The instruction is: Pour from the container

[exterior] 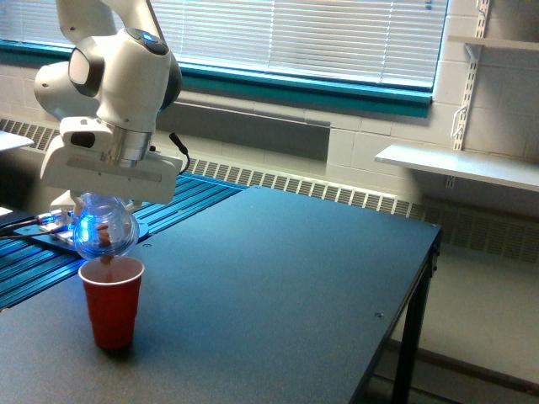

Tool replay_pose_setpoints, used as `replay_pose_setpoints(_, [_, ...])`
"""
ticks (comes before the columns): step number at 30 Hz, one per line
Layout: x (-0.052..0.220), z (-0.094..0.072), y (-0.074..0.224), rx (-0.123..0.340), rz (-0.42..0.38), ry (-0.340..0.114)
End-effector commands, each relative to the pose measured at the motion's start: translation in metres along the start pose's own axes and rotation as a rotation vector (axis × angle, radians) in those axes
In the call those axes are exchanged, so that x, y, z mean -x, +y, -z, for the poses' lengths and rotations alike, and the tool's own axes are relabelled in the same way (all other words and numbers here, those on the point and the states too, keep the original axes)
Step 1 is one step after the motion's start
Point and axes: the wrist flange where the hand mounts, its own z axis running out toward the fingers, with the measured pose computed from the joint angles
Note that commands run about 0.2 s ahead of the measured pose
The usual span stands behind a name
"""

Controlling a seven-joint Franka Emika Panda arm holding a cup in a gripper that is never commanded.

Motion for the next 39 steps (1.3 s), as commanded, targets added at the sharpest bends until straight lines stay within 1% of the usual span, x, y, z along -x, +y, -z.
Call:
replay_pose_setpoints(1, [-0.004,0.003,-0.001,0.011,0.009,0.000])
replay_pose_setpoints(4, [-0.005,0.005,-0.002,0.013,0.011,0.002])
replay_pose_setpoints(9, [-0.005,0.011,-0.009,-0.002,0.018,-0.004])
replay_pose_setpoints(15, [-0.004,0.013,-0.012,0.001,0.027,-0.002])
replay_pose_setpoints(19, [-0.003,0.014,-0.015,0.001,0.033,-0.004])
replay_pose_setpoints(28, [0.001,0.007,-0.013,0.028,0.047,-0.018])
replay_pose_setpoints(37, [0.001,0.012,-0.019,0.003,0.048,-0.016])
replay_pose_setpoints(39, [0.002,0.015,-0.021,-0.012,0.051,-0.018])
